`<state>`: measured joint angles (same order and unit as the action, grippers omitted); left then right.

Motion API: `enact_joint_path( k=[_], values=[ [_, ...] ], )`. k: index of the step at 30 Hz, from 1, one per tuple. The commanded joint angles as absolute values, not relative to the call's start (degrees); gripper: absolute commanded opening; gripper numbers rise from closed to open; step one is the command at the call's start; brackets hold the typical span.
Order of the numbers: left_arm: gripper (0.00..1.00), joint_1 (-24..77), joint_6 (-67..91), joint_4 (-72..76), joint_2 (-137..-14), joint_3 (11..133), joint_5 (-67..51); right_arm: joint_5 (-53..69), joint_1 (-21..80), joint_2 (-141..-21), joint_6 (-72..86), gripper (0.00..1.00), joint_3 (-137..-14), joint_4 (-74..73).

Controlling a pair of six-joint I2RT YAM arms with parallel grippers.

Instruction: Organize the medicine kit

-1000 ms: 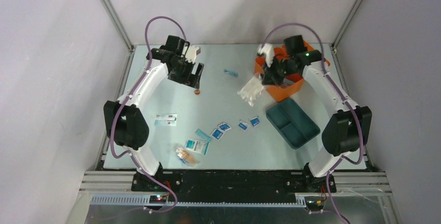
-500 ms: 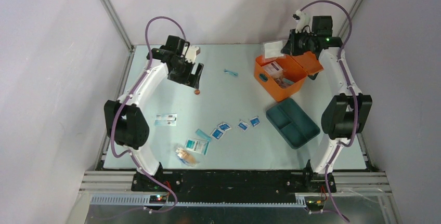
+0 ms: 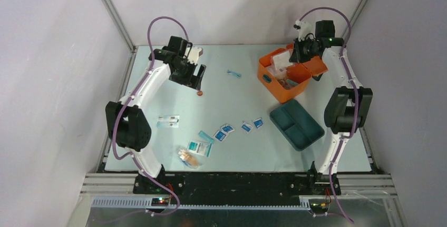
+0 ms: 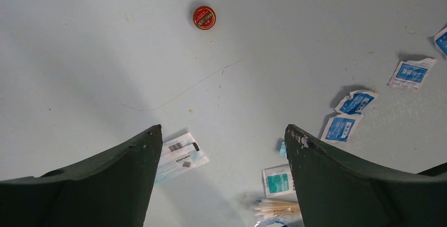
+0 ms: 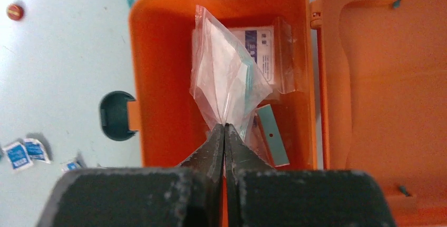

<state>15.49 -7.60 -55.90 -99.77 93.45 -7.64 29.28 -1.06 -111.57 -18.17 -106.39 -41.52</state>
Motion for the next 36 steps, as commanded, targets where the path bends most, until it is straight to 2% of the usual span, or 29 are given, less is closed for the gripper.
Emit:
enact_joint_path(
  k=[1, 11, 13, 14, 16, 19, 22, 27, 31, 36],
  values=[
    [0.91, 15.3, -9.4, -55.7, -97.2, 92.3, -6.3, 29.1, -1.2, -116.2, -27.2, 0.0, -111.1, -45.3],
    [0.91, 15.3, -10.3, -55.6, -96.1, 89.9, -2.2, 28.2, 1.3, -129.1, -31.1, 0.0, -126.6, -50.0],
    [0.91, 15.3, -10.3, -55.6, -96.2, 90.1, -2.0, 25.6, 2.4, -130.5, -30.8, 0.1, -128.5, -48.2],
    [0.91, 15.3, -10.3, -55.6, -96.2, 90.1, -2.0, 22.5, 3.1, -131.0, -29.6, 0.2, -128.9, -47.4],
    [0.91, 15.3, -10.3, -55.6, -96.1, 90.1, -1.8, 18.8, 3.8, -130.7, -28.6, 0.31, -129.7, -45.3],
    [0.93, 15.2, -10.8, -55.6, -95.4, 89.2, -1.9, 16.7, 4.0, -129.0, -26.8, 0.38, -130.1, -44.1],
    [0.94, 13.9, -12.9, -55.7, -92.8, 86.2, -8.3, 17.9, 3.8, -125.1, -23.1, 0.44, -129.4, -44.1],
    [0.95, 11.4, -31.4, -55.6, -83.2, 74.1, -23.3, 24.7, 4.9, -117.7, -19.7, 0.52, -122.7, -44.3],
    [0.95, 8.9, -46.4, -55.8, -75.1, 65.1, -27.4, 26.9, 6.5, -113.1, -17.5, 0.65, -117.2, -45.3],
    [0.94, 9.3, -68.3, -60.6, -67.5, 56.7, -31.7, 30.2, 6.8, -111.1, -13.8, 0.73, -116.3, -47.2]
  ],
)
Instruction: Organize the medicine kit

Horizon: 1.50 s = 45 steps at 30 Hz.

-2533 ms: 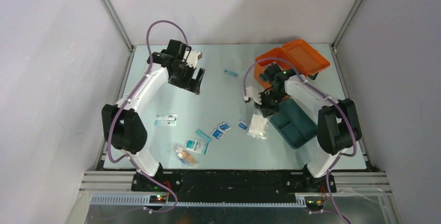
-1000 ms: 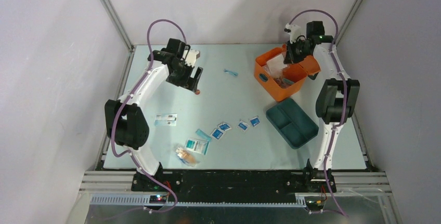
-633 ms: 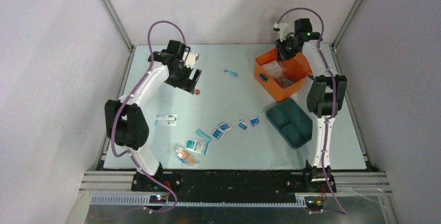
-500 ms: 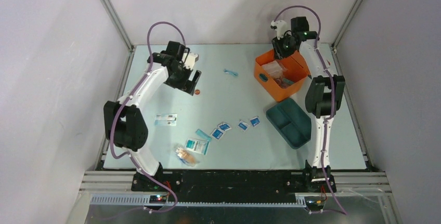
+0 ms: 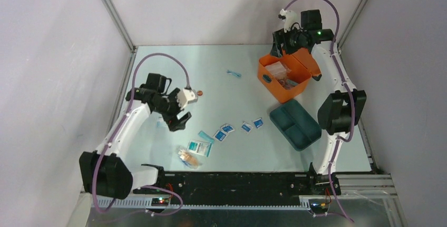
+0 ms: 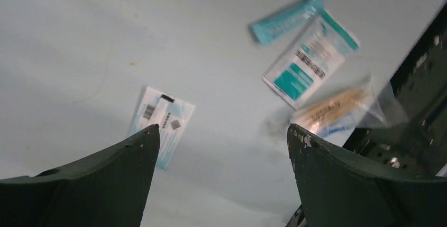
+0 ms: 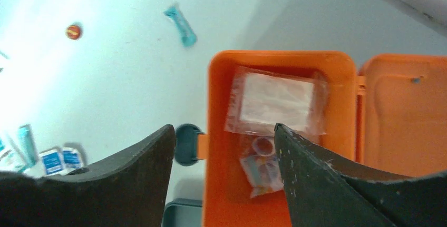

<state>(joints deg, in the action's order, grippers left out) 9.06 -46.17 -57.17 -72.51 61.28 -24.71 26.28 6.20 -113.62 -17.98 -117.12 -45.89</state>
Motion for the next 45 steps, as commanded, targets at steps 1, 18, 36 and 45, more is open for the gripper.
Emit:
enact_joint_path(
  k=[1, 18, 36, 45],
  values=[
    [0.94, 9.8, -70.2, -61.2, -65.9, 54.3, -32.0, 30.4, 6.9, -110.5, -13.5, 0.73, -116.1, -47.2],
    [0.6, 19.2, -87.7, -69.5, -71.2, 44.7, -34.7, 31.2, 8.8, -101.1, -14.4, 0.73, -105.4, -45.5],
    [0.41, 23.9, -82.3, -56.7, -81.1, 43.0, -25.5, 33.2, 5.9, -97.8, -13.2, 0.72, -100.8, -44.8],
    [0.32, 23.8, -82.8, -59.4, -83.4, 45.2, -22.6, 32.9, 6.4, -99.3, -13.4, 0.72, -102.0, -44.6]
  ],
)
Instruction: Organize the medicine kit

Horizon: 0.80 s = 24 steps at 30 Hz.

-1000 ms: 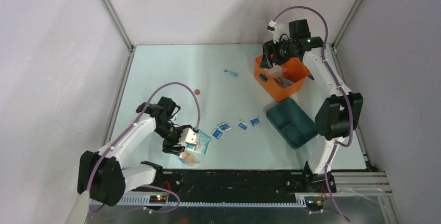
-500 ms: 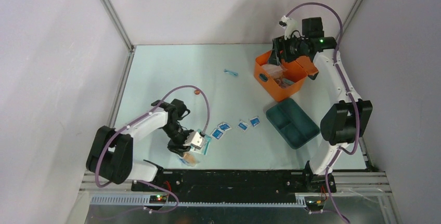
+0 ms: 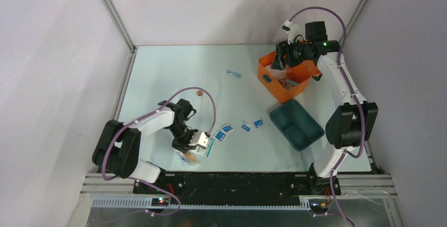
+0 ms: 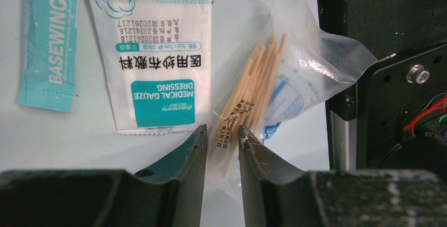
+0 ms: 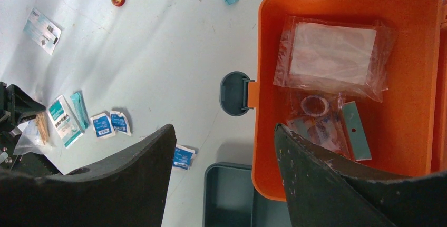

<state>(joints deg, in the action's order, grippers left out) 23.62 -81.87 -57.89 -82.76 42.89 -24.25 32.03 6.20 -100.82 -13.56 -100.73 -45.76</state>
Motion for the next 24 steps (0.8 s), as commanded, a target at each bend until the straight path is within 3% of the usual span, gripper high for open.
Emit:
enact_joint_path(
  k=[1, 5, 9, 14, 17, 24],
  values=[
    [0.26, 23.8, -83.0, -60.1, -83.9, 45.5, -22.6, 32.8, 6.4, -99.4, -13.5, 0.72, -102.0, -44.7],
    [0.09, 23.7, -82.5, -61.5, -83.6, 46.2, -21.9, 32.8, 6.4, -100.1, -13.5, 0.72, -102.4, -44.8],
    [0.01, 20.2, -79.9, -61.8, -81.4, 50.3, -22.9, 32.5, 7.0, -100.5, -13.4, 0.72, -103.4, -44.9],
    [0.0, 14.3, -70.7, -61.9, -82.9, 63.6, -28.3, 33.9, 7.9, -100.2, -14.3, 0.72, -104.6, -45.6],
    [0.0, 12.7, -64.6, -61.8, -86.6, 73.6, -31.5, 41.2, 8.0, -99.8, -16.2, 0.71, -105.3, -46.9],
    [0.0, 12.7, -47.4, -61.9, -99.8, 93.1, -40.6, 50.4, 12.0, -97.0, -40.1, 0.67, -104.5, -48.7]
  ],
)
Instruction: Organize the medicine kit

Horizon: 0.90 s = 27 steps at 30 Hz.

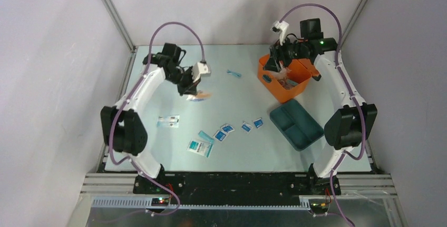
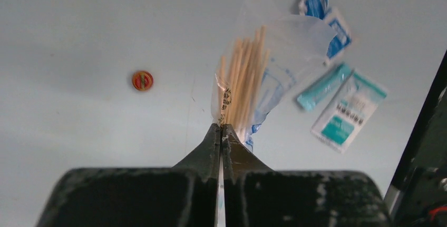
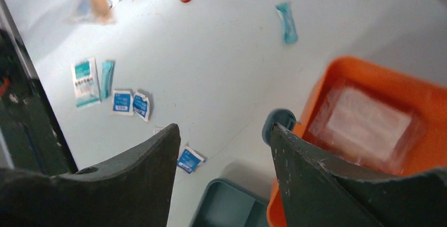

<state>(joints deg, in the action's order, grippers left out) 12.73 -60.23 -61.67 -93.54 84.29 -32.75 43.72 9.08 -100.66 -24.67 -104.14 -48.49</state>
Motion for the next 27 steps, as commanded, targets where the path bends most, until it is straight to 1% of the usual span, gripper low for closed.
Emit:
enact_joint_path(
  k=[1, 3, 6, 8, 11, 13, 17, 22, 25, 27],
  values=[
    [0.0, 12.7, -43.6, -61.8, -101.0, 95.0, -41.6, 49.2, 14.0, -95.4, -47.9, 0.68, -103.5, -48.0],
    [0.0, 12.7, -36.6, -61.9, -105.2, 100.7, -43.2, 44.7, 17.3, -93.2, -58.7, 0.7, -99.3, -44.8],
    [0.0, 12.8, -27.2, -61.9, -109.9, 107.5, -47.9, 41.3, 20.5, -91.4, -67.2, 0.73, -91.9, -35.4],
    [0.0, 13.7, -25.1, -61.8, -110.9, 108.8, -49.5, 41.9, 21.7, -92.3, -72.2, 0.73, -92.0, -33.5],
    [0.0, 15.5, -24.5, -61.5, -111.1, 108.6, -48.4, 42.4, 23.5, -96.3, -78.9, 0.74, -95.3, -37.1],
    [0.0, 16.2, -23.1, -61.4, -111.7, 108.3, -49.2, 42.3, 25.1, -97.8, -81.0, 0.74, -96.4, -37.5],
    [0.0, 16.5, -22.2, -61.2, -112.4, 107.5, -49.3, 41.4, 28.3, -98.9, -83.0, 0.74, -94.6, -35.0],
    [0.0, 17.1, -22.4, -60.7, -111.9, 106.2, -49.2, 40.3, 31.8, -101.8, -86.2, 0.73, -95.0, -36.6],
    [0.0, 17.1, -22.1, -60.3, -111.7, 105.6, -49.4, 41.4, 32.9, -103.2, -87.0, 0.71, -97.2, -38.9],
    [0.0, 17.1, -21.8, -60.1, -111.8, 105.6, -49.9, 41.9, 33.3, -105.2, -87.9, 0.67, -99.4, -42.0]
  ],
)
